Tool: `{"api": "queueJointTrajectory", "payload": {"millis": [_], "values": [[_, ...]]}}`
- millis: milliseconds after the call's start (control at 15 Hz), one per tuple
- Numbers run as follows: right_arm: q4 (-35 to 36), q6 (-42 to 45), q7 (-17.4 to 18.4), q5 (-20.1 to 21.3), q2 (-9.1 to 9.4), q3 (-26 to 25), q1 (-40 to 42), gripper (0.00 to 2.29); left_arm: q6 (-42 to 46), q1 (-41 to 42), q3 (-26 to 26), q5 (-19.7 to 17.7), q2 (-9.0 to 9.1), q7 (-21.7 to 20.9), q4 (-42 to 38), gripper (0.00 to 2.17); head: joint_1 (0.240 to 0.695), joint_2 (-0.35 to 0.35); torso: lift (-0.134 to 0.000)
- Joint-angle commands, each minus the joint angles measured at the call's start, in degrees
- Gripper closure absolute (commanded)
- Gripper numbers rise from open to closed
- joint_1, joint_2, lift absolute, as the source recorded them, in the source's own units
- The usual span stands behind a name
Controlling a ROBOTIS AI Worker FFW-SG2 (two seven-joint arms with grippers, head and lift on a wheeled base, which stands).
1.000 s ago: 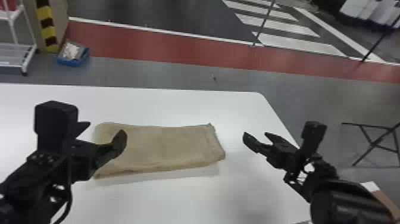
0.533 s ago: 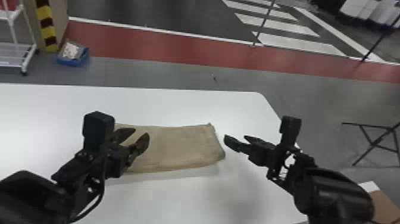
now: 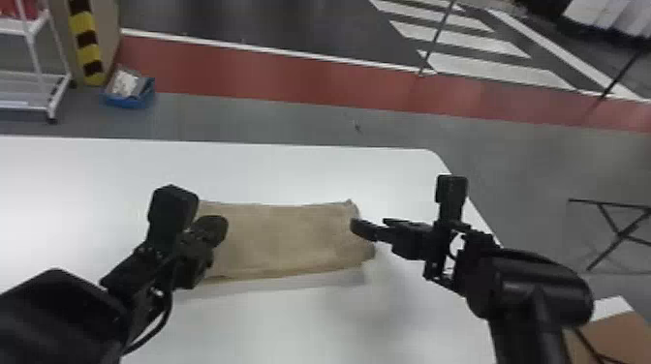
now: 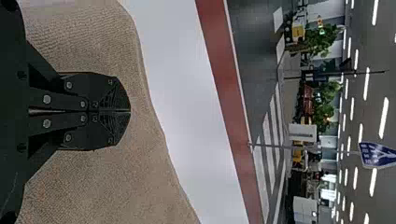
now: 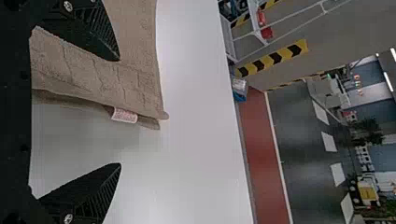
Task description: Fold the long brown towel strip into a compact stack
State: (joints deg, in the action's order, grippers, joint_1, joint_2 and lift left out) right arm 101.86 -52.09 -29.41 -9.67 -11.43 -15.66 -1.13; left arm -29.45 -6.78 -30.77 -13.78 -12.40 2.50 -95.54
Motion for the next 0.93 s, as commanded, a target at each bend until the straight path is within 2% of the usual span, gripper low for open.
{"api": "queueJointTrajectory", "payload": {"millis": [0, 400, 533, 600, 667, 733, 867], "values": [[-1.66, -2.71, 0.32, 1.32, 0.0, 2.12, -2.12, 0.08, -0.04, 0.02, 0.09, 0.15, -0.08, 0.05, 0.44, 1.82, 0.695, -0.307, -0.125], [-4.47, -7.29, 0.67, 3.78, 0.09, 5.99, -5.55, 0.22, -1.97, 0.02, 0.53, -0.11, -0.17, -0.04, 0.7, 1.82, 0.695, -0.273, -0.125], [-4.39, -9.75, 0.67, 4.84, 0.09, 6.69, -5.99, 0.4, -2.5, 0.02, 0.44, -0.02, -0.17, -0.04, 0.7, 1.82, 0.695, -0.265, -0.125], [-4.39, -10.45, 0.58, 4.84, 0.09, 6.69, -6.08, 0.57, -2.5, 0.02, 0.53, -0.02, -0.17, -0.04, 0.7, 1.82, 0.695, -0.262, -0.125], [-4.39, -11.15, 0.14, 4.75, 0.09, 6.69, -6.08, 0.82, -2.5, -0.07, 0.53, -0.02, -0.17, -0.13, 0.7, 1.82, 0.695, -0.261, -0.125], [-4.21, -11.15, -0.47, 4.31, 0.09, 6.43, -5.81, 1.2, -2.5, -0.07, 0.53, 0.07, -0.17, -0.13, 0.7, 1.82, 0.695, -0.261, -0.125], [-3.86, -10.98, -2.93, 3.26, 0.09, 5.55, -5.46, 1.63, -2.5, -0.07, 0.62, 0.15, -0.08, -0.3, 0.79, 1.82, 0.695, -0.258, -0.125]]}}
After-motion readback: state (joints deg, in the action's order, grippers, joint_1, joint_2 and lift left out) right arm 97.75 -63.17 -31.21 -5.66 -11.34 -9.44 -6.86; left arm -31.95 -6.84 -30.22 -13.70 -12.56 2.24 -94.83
